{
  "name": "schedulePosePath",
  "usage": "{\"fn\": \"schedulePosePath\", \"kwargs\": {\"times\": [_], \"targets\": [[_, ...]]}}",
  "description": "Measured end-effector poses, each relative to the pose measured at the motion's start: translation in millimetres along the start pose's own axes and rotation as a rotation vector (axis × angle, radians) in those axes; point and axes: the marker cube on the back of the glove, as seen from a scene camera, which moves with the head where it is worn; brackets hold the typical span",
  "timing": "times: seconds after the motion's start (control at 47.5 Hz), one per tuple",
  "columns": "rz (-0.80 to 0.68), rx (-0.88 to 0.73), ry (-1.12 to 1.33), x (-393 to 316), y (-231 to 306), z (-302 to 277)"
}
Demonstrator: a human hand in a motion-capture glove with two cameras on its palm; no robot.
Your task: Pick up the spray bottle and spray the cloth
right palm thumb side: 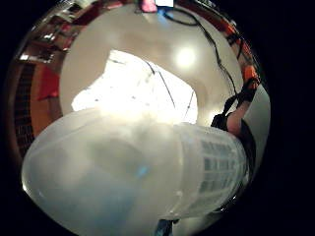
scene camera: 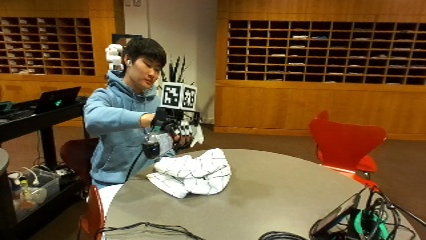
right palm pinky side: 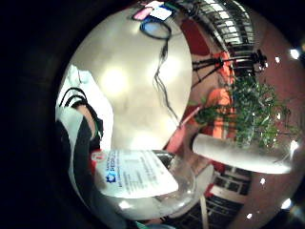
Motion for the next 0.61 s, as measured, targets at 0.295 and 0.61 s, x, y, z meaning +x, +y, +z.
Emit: {"fn": "schedulePosePath", "kwargs": {"times": [0.295, 0.61], "targets": [[-0.029, 0.288, -0.789, -60, -14, -73], [0.068, 0.434, -1.421, -162, -60, -58]]}}
